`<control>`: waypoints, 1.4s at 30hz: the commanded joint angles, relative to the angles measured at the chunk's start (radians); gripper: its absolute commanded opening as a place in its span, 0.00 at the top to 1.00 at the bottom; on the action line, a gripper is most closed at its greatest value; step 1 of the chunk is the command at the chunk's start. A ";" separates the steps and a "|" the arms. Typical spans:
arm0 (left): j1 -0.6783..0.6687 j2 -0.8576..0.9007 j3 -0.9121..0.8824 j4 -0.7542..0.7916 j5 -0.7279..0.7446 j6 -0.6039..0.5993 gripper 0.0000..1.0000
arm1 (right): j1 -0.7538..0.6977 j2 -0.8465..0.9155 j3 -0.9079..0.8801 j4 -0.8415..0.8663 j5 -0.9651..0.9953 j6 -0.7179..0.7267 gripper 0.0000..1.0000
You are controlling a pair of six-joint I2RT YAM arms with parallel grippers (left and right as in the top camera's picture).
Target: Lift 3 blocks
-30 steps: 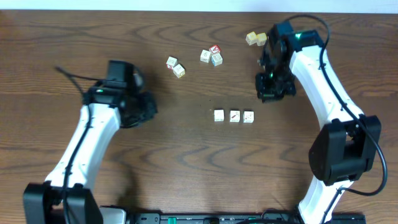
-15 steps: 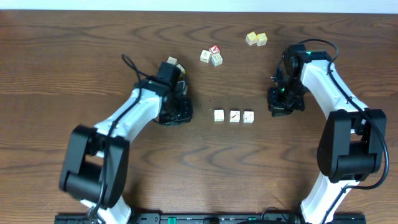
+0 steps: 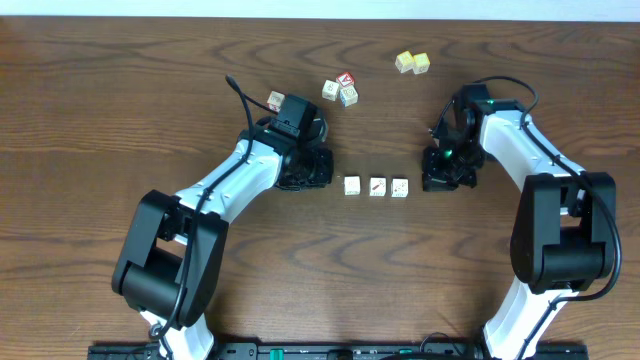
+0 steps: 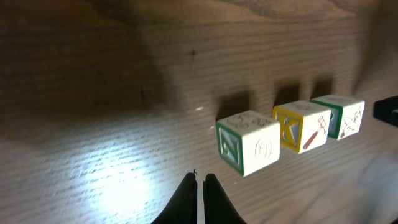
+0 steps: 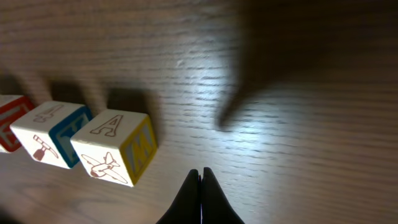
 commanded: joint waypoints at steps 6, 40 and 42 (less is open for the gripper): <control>-0.005 0.082 0.022 0.019 -0.055 -0.093 0.92 | 0.025 0.005 -0.053 0.064 -0.066 0.051 0.99; -0.027 0.109 0.019 0.058 0.028 -0.100 0.93 | 0.102 0.005 -0.090 0.225 -0.097 0.193 0.99; -0.032 0.109 0.019 0.057 0.028 -0.100 0.93 | 0.105 0.005 -0.090 0.228 -0.097 0.217 0.99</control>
